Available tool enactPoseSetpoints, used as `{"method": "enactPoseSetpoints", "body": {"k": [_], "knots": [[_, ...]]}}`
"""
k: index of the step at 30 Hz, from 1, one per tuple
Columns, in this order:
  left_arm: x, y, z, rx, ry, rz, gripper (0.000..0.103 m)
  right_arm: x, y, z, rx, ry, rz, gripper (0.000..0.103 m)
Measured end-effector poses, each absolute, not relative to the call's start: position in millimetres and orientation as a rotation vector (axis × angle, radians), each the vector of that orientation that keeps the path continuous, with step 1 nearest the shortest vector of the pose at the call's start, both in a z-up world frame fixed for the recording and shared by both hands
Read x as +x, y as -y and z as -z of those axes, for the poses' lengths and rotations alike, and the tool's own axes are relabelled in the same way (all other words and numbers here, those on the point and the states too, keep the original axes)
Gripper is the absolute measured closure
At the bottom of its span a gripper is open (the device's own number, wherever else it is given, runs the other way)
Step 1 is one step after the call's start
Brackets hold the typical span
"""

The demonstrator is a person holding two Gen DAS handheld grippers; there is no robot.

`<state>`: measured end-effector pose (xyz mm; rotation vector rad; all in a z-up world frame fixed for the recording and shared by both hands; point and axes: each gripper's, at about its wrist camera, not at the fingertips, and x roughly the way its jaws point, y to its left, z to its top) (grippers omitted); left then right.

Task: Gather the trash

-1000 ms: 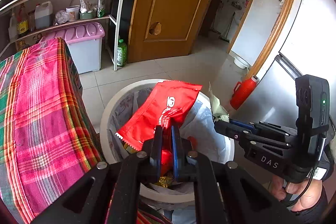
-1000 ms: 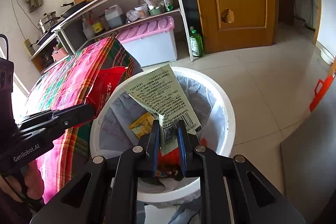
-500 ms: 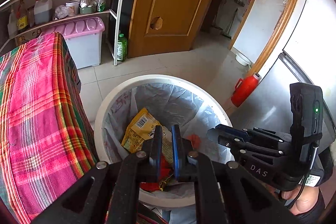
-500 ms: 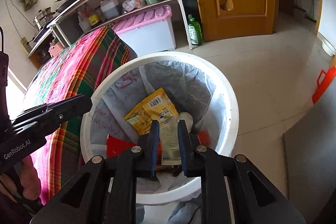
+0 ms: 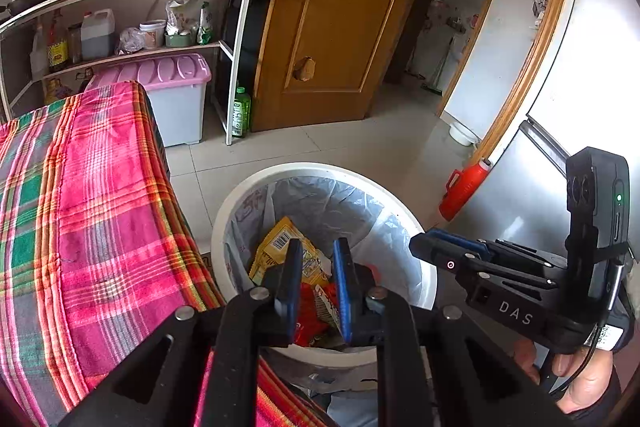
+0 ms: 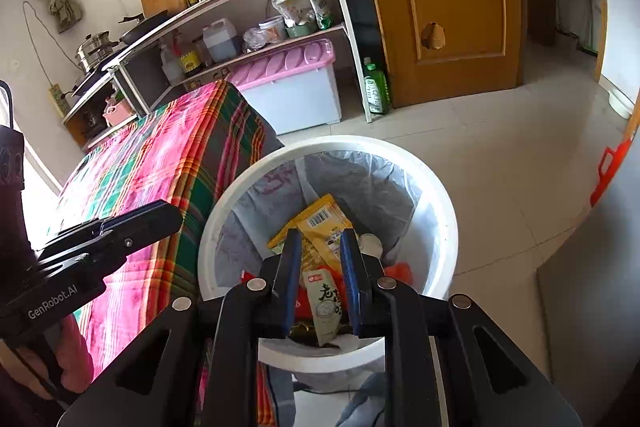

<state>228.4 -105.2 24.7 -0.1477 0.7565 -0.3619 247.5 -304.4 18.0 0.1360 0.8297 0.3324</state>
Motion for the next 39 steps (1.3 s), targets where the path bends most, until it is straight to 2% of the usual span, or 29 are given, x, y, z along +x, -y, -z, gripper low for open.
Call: {"method": "enactPoseSetpoints", "body": {"k": [11, 18, 23, 39], "knots": [[192, 78, -40, -0.149, -0.694, 0.333, 0.076, 211, 273, -43, 0.109, -0.755, -0.360, 0.080], [167, 61, -44, -0.133, -0.658, 0.300, 0.074, 184, 259, -52, 0.108, -0.715, -0.370, 0.080], [146, 54, -46, -0.122, -0.638, 0.278, 0.060, 164, 251, -54, 0.094, -0.697, -0.367, 0.080], [89, 51, -37, -0.083, -0.616, 0.240, 0.058, 82, 243, -40, 0.016, -0.656, -0.297, 0.080]]}}
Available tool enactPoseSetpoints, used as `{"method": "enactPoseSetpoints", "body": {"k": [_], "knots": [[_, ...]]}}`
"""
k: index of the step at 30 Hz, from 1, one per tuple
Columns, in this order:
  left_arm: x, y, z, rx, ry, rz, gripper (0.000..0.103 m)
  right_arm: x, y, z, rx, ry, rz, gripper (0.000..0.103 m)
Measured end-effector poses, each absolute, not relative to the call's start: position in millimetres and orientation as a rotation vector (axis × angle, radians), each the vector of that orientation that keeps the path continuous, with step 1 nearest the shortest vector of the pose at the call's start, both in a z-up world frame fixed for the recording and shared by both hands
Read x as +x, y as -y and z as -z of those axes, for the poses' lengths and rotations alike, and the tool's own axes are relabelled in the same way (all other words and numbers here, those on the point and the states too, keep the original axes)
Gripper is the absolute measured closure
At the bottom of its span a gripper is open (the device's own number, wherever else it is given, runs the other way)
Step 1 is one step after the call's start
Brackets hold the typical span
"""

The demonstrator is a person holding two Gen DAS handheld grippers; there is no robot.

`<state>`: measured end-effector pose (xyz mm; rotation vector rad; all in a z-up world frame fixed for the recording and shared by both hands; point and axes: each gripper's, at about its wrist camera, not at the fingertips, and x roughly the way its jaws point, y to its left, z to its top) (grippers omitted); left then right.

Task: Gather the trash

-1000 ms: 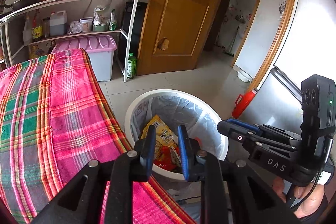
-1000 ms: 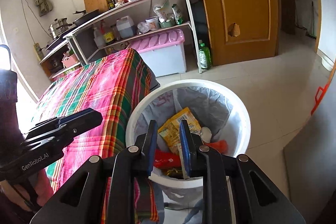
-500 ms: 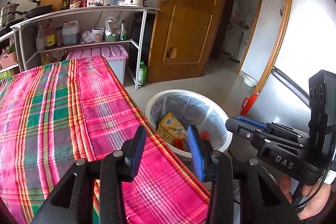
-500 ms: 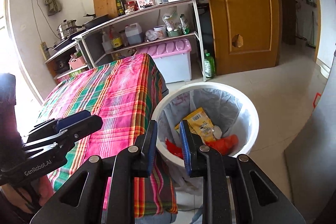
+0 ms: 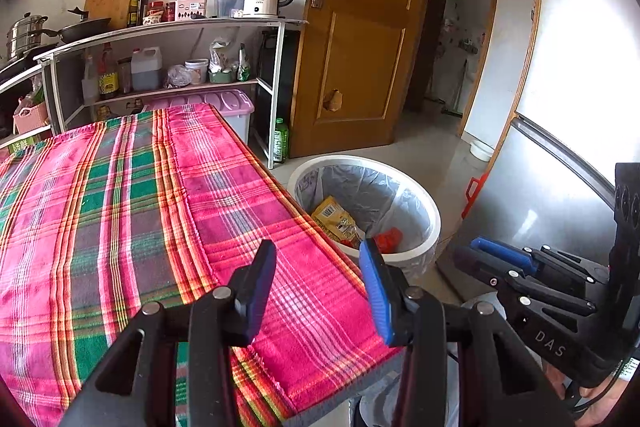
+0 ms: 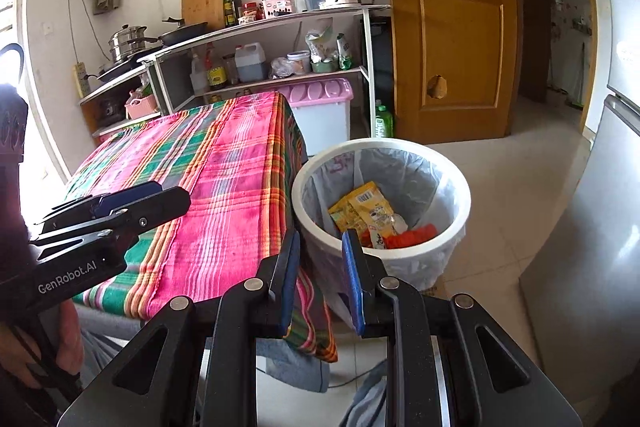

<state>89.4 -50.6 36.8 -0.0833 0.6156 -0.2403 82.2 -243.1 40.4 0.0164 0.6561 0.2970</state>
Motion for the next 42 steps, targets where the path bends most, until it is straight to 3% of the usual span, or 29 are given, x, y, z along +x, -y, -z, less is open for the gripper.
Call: {"method": "enactPoseSetpoints", "body": {"k": [12, 42], "knots": [[53, 57, -23, -0.066, -0.634, 0.241, 0.055, 39, 243, -32, -0.019, -0.630, -0.279, 0.080], [42, 61, -20, -0.069, -0.631, 0.213, 0.054, 40, 256, -31, -0.016, -0.633, -0.225, 0.077]]}}
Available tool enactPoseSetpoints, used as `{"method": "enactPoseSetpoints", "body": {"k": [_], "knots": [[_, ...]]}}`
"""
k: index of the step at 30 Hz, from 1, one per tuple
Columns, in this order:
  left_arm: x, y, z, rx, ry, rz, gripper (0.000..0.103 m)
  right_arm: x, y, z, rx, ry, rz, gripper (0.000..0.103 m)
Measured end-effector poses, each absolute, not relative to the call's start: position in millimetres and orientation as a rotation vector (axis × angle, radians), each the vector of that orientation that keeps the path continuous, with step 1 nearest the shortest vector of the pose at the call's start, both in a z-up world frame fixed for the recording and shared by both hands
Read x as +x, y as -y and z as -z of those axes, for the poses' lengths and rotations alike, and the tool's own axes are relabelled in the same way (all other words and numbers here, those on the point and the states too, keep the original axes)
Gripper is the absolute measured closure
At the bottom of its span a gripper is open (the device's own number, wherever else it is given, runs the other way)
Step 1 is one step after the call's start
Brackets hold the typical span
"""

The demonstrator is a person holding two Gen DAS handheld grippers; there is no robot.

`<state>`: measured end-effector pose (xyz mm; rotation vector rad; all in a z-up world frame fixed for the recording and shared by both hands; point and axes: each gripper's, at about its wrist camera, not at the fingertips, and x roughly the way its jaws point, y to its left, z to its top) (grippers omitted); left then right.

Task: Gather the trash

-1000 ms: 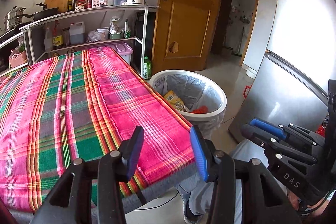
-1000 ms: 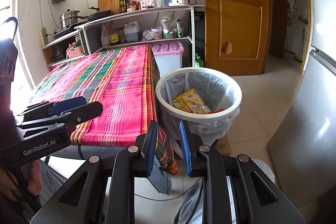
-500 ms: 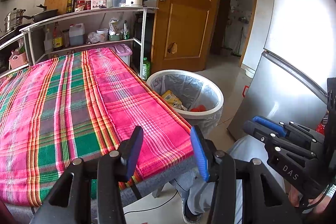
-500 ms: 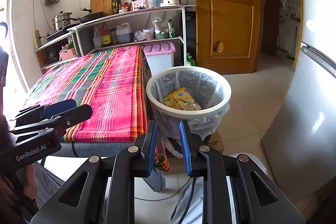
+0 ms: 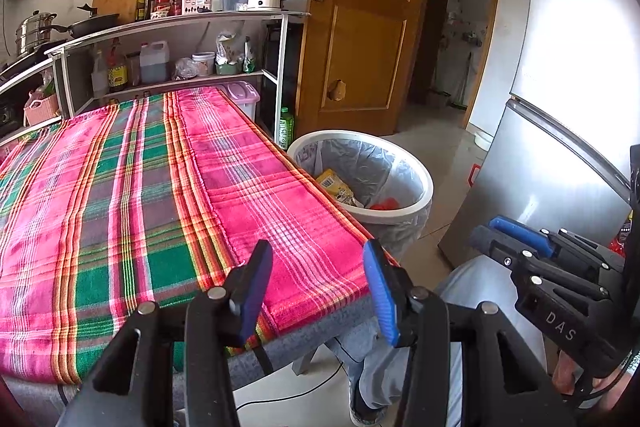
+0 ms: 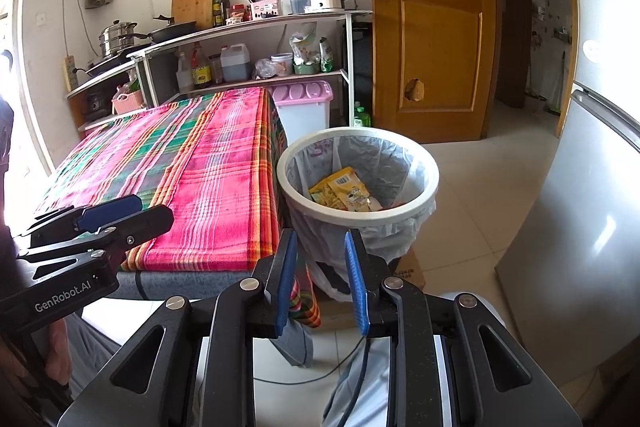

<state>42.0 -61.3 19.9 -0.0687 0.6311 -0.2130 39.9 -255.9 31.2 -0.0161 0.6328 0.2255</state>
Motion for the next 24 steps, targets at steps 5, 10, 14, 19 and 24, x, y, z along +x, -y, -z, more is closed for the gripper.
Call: {"method": "enactPoseSetpoints", "body": {"k": [5, 10, 14, 19, 24], "knots": [[41.4, 61.9, -19.5, -0.068, -0.631, 0.210, 0.054, 39.5, 255.9, -31.0, -0.018, -0.633, -0.225, 0.077], [41.2, 61.9, -19.3, -0.069, -0.633, 0.209, 0.054, 38.7, 255.4, -31.1, -0.017, -0.633, -0.224, 0.077], [41.5, 61.5, -19.5, -0.069, -0.631, 0.208, 0.054, 38.9, 255.5, -31.5, -0.019, -0.635, -0.225, 0.076], [41.8, 60.8, -18.4, -0.072, -0.636, 0.212, 0.054, 38.9, 255.6, -31.7, -0.020, -0.635, -0.225, 0.076], [41.7, 60.8, -18.0, -0.073, -0.635, 0.212, 0.054, 38.8, 255.6, -31.7, -0.021, -0.635, -0.225, 0.076]]}}
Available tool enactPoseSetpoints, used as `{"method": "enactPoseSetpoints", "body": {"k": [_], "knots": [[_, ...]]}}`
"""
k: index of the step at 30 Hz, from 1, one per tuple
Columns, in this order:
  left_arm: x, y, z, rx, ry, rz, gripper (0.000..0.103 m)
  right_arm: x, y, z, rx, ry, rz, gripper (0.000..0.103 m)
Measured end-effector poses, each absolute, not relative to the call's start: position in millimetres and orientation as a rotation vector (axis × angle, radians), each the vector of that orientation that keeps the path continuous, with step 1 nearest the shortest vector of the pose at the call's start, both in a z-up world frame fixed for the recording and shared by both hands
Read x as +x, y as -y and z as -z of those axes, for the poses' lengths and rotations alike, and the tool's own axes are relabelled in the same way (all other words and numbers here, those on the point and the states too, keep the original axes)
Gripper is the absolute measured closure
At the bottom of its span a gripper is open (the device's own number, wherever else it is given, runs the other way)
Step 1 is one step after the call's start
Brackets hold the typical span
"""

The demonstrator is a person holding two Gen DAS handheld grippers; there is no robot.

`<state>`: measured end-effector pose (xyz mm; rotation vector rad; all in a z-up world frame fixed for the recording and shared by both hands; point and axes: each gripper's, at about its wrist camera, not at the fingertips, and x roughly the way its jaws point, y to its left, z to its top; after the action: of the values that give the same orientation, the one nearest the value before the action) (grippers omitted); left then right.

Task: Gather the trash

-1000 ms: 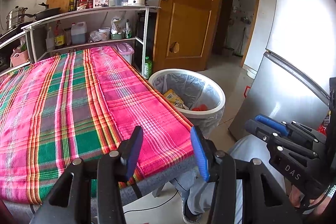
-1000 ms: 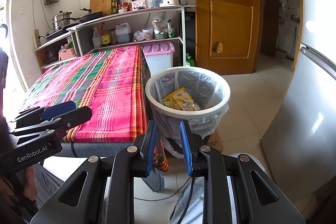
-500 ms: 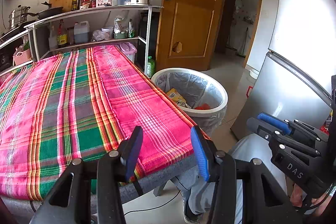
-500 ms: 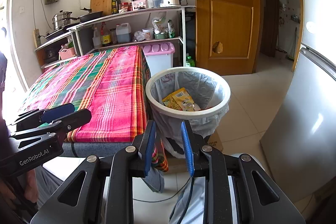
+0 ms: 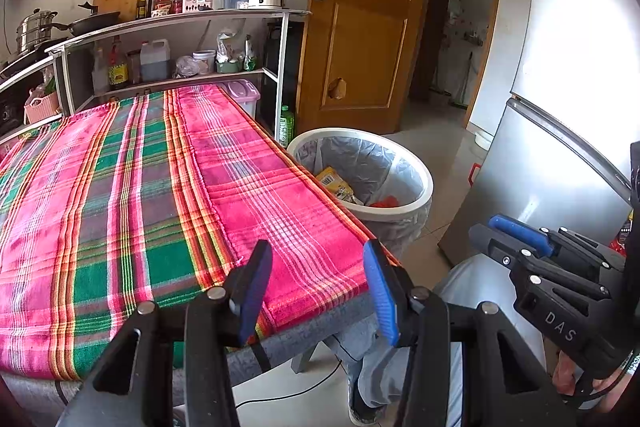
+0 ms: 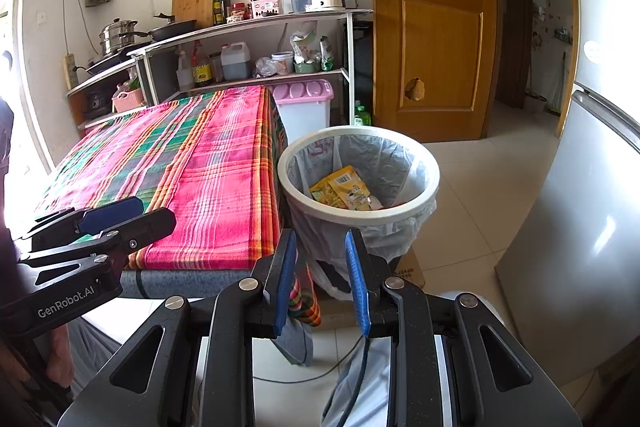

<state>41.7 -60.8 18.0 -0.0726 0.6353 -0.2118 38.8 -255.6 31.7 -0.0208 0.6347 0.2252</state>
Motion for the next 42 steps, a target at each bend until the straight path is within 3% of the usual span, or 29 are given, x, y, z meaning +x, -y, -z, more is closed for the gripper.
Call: {"method": "enactPoseSetpoints", "body": {"k": [42], "knots": [[41.2, 67.0, -14.1, -0.065, -0.642, 0.208, 0.054, 39.6, 255.5, -29.2, -0.028, -0.641, -0.225, 0.076]]}}
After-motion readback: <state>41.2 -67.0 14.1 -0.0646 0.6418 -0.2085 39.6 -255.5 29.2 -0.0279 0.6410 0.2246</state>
